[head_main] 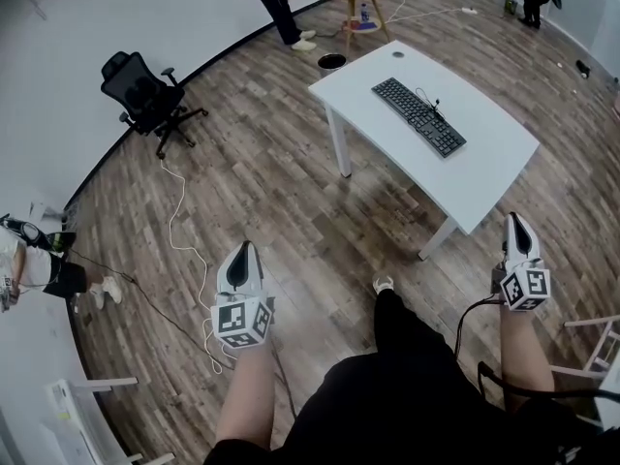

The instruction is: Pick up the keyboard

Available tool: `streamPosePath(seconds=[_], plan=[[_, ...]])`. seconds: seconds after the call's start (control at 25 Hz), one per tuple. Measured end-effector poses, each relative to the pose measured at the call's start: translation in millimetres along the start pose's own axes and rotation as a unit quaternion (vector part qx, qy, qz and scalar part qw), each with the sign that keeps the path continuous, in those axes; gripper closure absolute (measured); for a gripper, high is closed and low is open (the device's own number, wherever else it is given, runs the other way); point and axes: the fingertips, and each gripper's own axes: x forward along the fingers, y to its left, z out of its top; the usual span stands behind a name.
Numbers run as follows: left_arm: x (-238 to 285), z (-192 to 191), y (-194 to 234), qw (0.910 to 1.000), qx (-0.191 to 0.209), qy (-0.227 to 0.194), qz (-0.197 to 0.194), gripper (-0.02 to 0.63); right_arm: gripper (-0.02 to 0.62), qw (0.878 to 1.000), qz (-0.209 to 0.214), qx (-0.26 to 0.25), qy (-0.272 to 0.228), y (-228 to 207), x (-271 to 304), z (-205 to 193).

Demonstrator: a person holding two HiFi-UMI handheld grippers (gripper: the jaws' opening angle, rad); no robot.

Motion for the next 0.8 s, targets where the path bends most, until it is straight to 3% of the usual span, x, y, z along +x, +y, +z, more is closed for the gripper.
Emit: streamPosePath(seconds=[0.32,0.8], plan=[[57.0,-0.8,23.0,0.9999,0.002,0.015,0.008,0.605,0.592,1.000,-0.014,0.009,0.000,-18.0,67.8,-4.0],[182.2,21.7,36.0,0.9994,0.010,0.031,0.013,0.604,0.592,0.999,-0.019,-0.016,0.044,-63.9,174.3,-24.8]])
